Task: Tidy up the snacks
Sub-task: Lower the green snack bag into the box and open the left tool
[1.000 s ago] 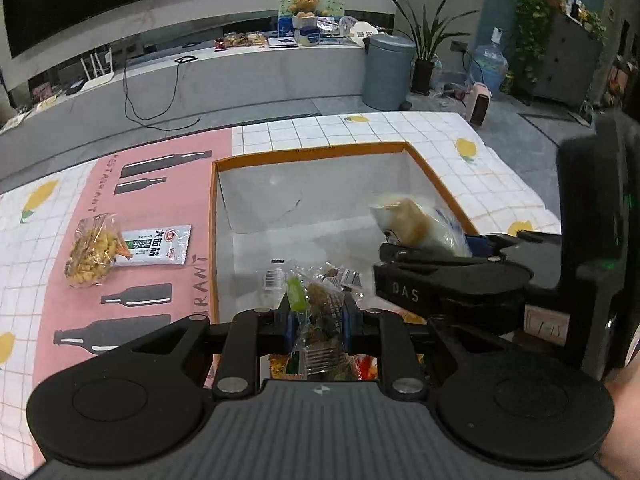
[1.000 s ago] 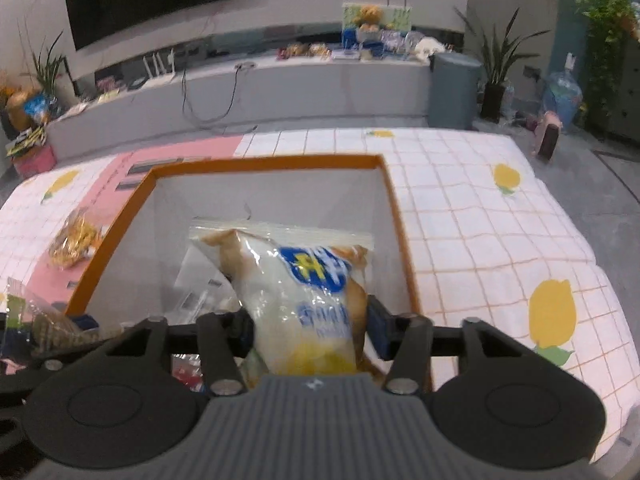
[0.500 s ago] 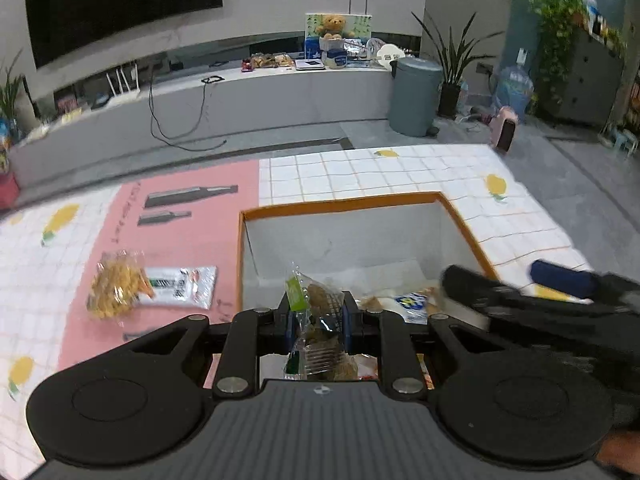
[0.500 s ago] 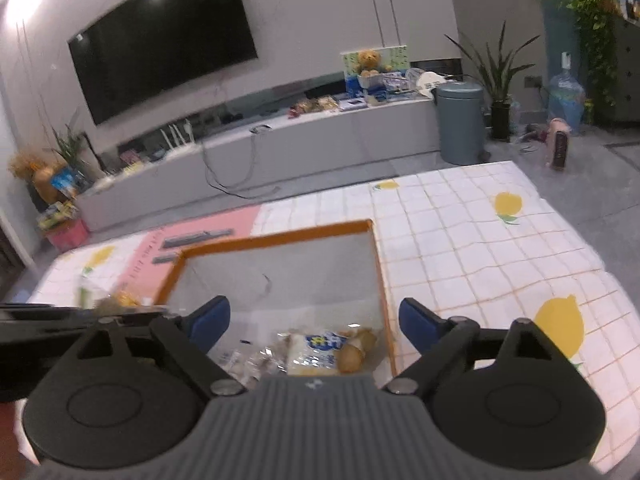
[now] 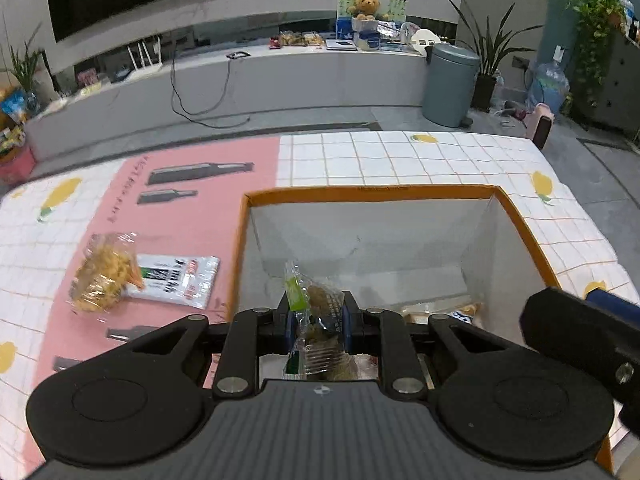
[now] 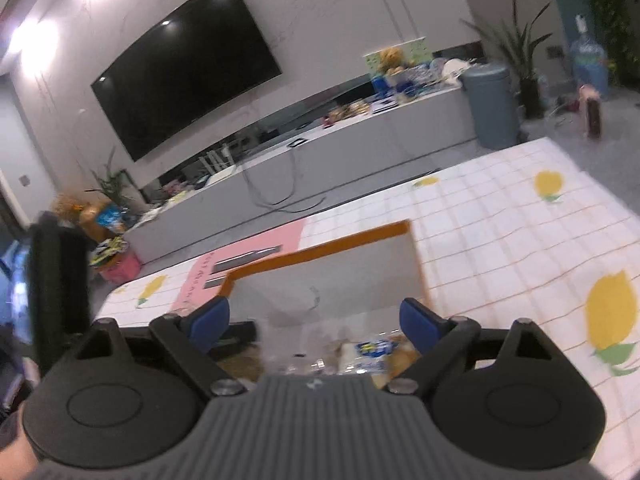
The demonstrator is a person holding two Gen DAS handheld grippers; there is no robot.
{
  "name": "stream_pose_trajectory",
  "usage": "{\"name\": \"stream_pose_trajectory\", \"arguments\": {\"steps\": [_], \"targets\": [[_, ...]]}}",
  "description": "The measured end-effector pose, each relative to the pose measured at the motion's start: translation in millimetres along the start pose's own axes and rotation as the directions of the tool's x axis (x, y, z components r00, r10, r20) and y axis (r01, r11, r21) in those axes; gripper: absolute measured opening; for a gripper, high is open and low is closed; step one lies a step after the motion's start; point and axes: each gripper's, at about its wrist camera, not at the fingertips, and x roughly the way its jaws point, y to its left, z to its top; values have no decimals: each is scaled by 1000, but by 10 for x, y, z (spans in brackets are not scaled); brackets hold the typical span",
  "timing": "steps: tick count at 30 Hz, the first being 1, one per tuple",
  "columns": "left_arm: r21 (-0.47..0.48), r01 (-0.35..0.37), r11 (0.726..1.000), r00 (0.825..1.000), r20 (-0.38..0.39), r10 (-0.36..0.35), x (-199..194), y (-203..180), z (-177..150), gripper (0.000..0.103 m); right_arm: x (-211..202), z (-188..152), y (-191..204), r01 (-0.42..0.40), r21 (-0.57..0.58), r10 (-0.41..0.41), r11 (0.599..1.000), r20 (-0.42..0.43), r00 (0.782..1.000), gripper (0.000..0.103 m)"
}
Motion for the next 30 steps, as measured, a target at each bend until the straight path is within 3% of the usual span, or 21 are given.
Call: {"name": "stream_pose_trajectory", "arguments": {"steps": [9, 12, 14, 16, 18, 20, 24, 30], "targets": [[28, 74, 997, 997, -1, -74, 105, -55, 28, 24, -71, 57, -10, -43, 38, 41, 998, 62, 997, 90], [47, 65, 997, 998, -5, -64, 142, -63, 16, 26, -111, 70, -22, -64, 81, 56, 995, 93, 994, 89], [42, 65, 997, 997, -31, -64, 176, -50, 4, 35, -123, 87, -25, -67, 100, 57, 993, 104, 993, 89], [-6, 73, 997, 997, -12, -73, 126, 15, -19, 65, -141, 99, -13, -62, 100, 51, 993, 109, 993, 89], [-46, 83, 995, 995, 60, -81, -14, 81, -46, 76, -164, 96, 2, -62, 88, 52, 994, 109, 993, 89], [-21, 88, 996, 990, 111, -85, -164, 92, -27, 77, -168, 90, 18, -62, 84, 53, 994, 110, 993, 89], [27, 53, 998, 992, 114, -55, -407, 66, 68, 78, -158, 83, 54, -82, 95, 72, 992, 105, 992, 89], [25, 69, 997, 989, 130, -72, -759, 161, 56, 78, -273, 98, 162, -116, 85, 107, 990, 109, 988, 89]]}}
